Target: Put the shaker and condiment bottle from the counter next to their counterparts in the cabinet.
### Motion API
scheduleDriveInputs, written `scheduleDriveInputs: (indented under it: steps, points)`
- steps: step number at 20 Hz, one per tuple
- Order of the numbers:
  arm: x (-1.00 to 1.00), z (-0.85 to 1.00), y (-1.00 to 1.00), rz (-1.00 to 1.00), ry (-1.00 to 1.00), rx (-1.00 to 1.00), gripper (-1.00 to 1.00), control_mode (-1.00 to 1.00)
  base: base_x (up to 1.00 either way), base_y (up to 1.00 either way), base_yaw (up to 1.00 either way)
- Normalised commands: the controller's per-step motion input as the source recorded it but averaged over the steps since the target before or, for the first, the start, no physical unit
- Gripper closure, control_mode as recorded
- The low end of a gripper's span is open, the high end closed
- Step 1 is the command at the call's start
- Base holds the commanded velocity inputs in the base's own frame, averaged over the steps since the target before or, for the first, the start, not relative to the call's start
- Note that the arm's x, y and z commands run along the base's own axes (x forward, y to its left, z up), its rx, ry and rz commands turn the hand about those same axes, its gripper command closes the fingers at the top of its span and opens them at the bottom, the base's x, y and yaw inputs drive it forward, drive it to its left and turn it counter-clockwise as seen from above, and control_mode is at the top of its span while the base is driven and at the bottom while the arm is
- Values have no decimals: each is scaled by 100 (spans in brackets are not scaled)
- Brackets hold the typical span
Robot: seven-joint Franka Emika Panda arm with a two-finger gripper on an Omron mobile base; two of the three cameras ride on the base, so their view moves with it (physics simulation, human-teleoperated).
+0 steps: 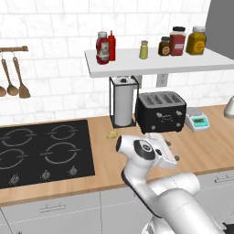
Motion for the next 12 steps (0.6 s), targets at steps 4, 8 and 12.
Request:
scheduleDriveInputs:
  steps: [4, 8, 12]
  points:
    - [9, -48, -9, 2, 0, 0, -100, -100, 0, 0, 0]
    - [10, -43, -18, 3, 0, 0, -100, -100, 0, 0, 0]
    - [26, -21, -30, 6, -1, 0, -100, -100, 0, 0, 0]
